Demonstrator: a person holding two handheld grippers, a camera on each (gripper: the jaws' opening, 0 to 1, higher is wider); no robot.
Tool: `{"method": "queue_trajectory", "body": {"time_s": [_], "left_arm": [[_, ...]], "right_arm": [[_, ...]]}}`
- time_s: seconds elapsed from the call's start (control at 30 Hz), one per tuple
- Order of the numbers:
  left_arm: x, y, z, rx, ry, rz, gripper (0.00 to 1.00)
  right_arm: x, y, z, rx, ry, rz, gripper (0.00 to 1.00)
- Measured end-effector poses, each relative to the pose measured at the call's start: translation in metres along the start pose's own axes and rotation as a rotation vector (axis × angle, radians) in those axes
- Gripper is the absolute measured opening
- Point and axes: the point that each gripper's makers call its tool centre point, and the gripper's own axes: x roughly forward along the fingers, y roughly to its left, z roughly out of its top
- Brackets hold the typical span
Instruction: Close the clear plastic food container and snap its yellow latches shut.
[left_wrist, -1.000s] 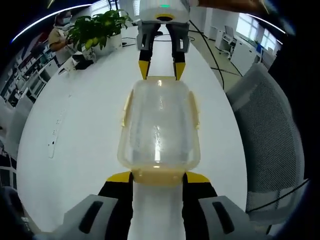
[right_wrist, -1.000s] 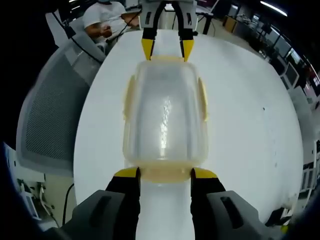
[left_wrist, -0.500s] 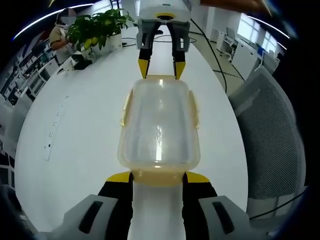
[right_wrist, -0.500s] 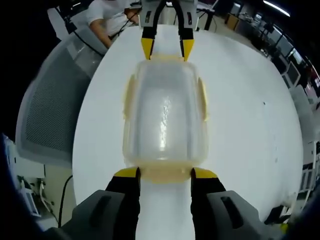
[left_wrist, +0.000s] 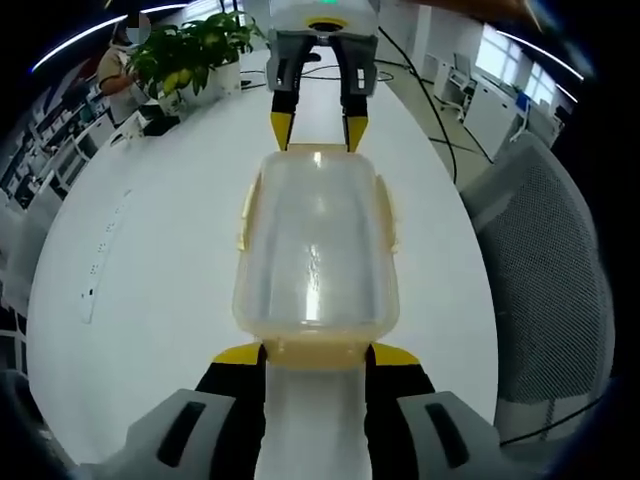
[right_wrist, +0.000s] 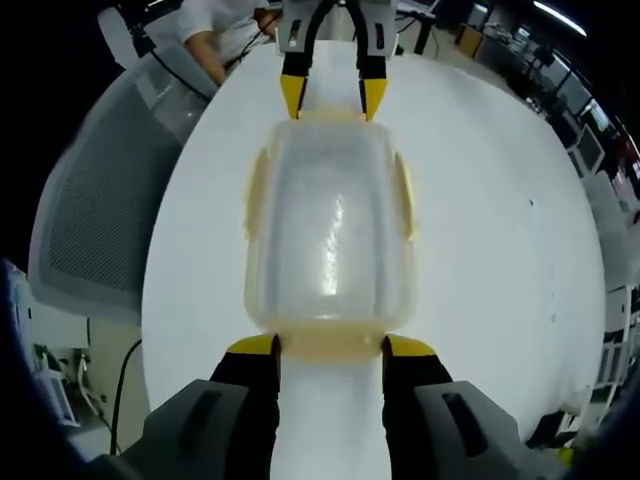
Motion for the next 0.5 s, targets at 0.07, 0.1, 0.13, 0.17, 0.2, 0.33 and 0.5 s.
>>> {"method": "queue_trajectory", "body": {"time_s": [0.07,0.1,0.13,0.17,0.2,0.33,0.5], "left_arm": [[0.0000,-0.0003,-0.0001,0.007,-0.001,0.002,0.33],[0.0001,-0.0004,0.0000,0.007,-0.001,0.001,0.33],[0.0003,-0.0004,-0.0002,0.009,-0.002,0.001,0.33],[0.0005,-0.0002,-0.0003,0.011,-0.003,0.000,0.33],[0.0007,0.0004,-0.0005,0.012,-0.005,0.002,0.33],[0.0010,0.0016,-0.0006,0.021,-0.008,0.004,0.33],[0.0010,0.0028,-0.0004,0.030,-0.014,0.006,0.33]], "right_arm": [[0.0004,0.0001,-0.0005,-0.004,0.001,-0.002,0.37],[0.0007,0.0001,-0.0007,-0.006,0.002,-0.003,0.37],[0.0010,0.0001,-0.0009,-0.007,0.005,-0.005,0.37],[0.0016,0.0001,-0.0009,-0.008,0.008,-0.008,0.37],[0.0017,0.0004,-0.0009,-0.009,0.011,-0.009,0.37],[0.0007,0.0002,-0.0006,-0.005,0.012,-0.015,0.37],[0.0000,0.0007,-0.0007,0.007,0.004,-0.019,0.37]]}}
